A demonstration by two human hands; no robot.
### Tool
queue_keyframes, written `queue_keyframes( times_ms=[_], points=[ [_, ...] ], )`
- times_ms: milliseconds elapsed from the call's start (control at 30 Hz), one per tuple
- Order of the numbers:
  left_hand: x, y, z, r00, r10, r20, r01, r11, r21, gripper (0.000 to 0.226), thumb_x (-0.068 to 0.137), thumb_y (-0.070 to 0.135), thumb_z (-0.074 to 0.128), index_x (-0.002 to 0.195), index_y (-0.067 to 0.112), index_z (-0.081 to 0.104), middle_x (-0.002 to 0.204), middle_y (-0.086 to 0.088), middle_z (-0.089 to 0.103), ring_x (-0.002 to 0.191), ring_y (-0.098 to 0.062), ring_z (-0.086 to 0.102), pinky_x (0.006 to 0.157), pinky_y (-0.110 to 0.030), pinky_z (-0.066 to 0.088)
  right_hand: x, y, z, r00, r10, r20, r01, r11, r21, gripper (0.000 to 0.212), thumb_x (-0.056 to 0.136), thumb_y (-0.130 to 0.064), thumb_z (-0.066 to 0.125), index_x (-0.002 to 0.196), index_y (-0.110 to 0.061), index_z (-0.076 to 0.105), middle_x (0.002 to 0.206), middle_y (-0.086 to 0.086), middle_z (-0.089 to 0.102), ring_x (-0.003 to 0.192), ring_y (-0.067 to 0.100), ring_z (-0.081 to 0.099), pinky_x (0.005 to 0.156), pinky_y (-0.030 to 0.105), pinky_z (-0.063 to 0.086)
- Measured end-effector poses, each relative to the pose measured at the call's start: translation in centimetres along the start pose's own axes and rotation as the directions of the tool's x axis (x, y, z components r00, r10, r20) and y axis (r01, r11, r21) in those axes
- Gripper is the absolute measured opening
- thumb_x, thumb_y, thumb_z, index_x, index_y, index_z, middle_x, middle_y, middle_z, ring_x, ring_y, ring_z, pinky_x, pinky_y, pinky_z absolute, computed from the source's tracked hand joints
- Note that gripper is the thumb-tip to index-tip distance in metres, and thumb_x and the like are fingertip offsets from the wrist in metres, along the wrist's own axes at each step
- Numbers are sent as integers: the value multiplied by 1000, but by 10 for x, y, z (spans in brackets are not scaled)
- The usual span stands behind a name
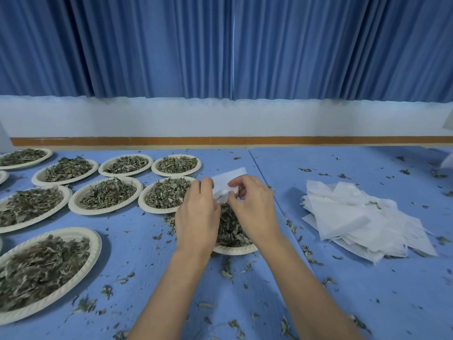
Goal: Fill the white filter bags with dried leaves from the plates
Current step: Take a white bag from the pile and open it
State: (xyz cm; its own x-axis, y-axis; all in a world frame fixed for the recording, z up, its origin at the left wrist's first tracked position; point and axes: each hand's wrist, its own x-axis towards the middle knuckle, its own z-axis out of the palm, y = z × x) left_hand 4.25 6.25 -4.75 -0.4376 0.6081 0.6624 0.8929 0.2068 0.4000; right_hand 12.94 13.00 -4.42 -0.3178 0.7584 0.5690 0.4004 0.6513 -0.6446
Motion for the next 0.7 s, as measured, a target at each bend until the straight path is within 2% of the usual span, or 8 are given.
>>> queue_keyframes(
  times_ms=[167, 233, 300, 367, 467, 500, 600, 700],
  points=[
    [2, -4, -1, 1000, -12, -28, 13, 999, 44, 18, 82, 3, 56, 100, 3, 59, 95, -13, 57, 78, -32, 56, 52, -34, 33, -3, 0, 1, 1000, -6, -25, 3, 993, -117, 38, 85, -9, 52, 122, -17, 53, 105, 1, 58, 90, 18, 56, 74, 38, 49],
    [1, -4, 0, 998, -62, -31, 61, 998, -17, 16, 85, 6, 54, 100, 5, 59, 96, -11, 57, 78, -30, 56, 55, -35, 37, -5, -2, 2, 999, -36, -36, 30, 991, -134, 37, 85, -8, 51, 121, -17, 54, 104, 3, 59, 86, 21, 58, 71, 40, 49],
    [2, -4, 3, 981, -194, -26, 185, 962, -199, 14, 88, 11, 51, 100, 9, 59, 98, -7, 59, 83, -25, 57, 67, -34, 43, -5, -4, 2, 997, -62, -45, 56, 992, -114, 28, 86, -7, 51, 112, -14, 59, 98, 4, 60, 77, 22, 58, 69, 40, 49],
    [5, -2, 3, 925, -376, 47, 356, 821, -445, 8, 90, 16, 51, 91, 14, 58, 93, -5, 63, 84, -23, 60, 76, -34, 48, -5, -4, 2, 998, -39, -57, 36, 997, -64, 20, 87, -8, 53, 103, -13, 64, 91, 3, 63, 71, 17, 57, 69, 37, 49],
    [6, 2, 3, 823, -531, 199, 498, 509, -702, 13, 90, 15, 56, 79, 21, 56, 84, -4, 64, 73, -17, 67, 70, -35, 57, -3, -3, 2, 995, 41, -88, -38, 999, 28, 14, 87, -14, 58, 98, -16, 66, 92, 0, 62, 70, 10, 56, 71, 33, 50],
    [7, 2, 3, 817, -546, 187, 494, 496, -714, 12, 88, 12, 59, 81, 21, 57, 87, -4, 65, 75, -14, 67, 70, -29, 56, -3, -1, 2, 994, 52, -99, -50, 998, 23, 13, 87, -17, 60, 98, -17, 66, 95, -1, 59, 71, 10, 56, 71, 33, 50],
    [8, 0, 1, 876, -478, 59, 416, 688, -595, 19, 80, 7, 65, 94, 19, 60, 97, 3, 61, 79, -3, 61, 65, -10, 47, -1, 2, -2, 986, 71, -151, -70, 997, 11, 24, 86, -23, 62, 110, -23, 61, 100, -5, 49, 68, 5, 51, 66, 22, 45],
    [6, -1, 4, 953, -304, 8, 276, 855, -439, 19, 81, 9, 65, 99, 13, 62, 101, 2, 53, 72, -3, 57, 66, -15, 43, 0, 1, -6, 977, 82, -198, -72, 996, 57, 32, 85, -20, 61, 115, -27, 52, 92, -12, 42, 70, 0, 51, 57, 16, 37]
  ],
)
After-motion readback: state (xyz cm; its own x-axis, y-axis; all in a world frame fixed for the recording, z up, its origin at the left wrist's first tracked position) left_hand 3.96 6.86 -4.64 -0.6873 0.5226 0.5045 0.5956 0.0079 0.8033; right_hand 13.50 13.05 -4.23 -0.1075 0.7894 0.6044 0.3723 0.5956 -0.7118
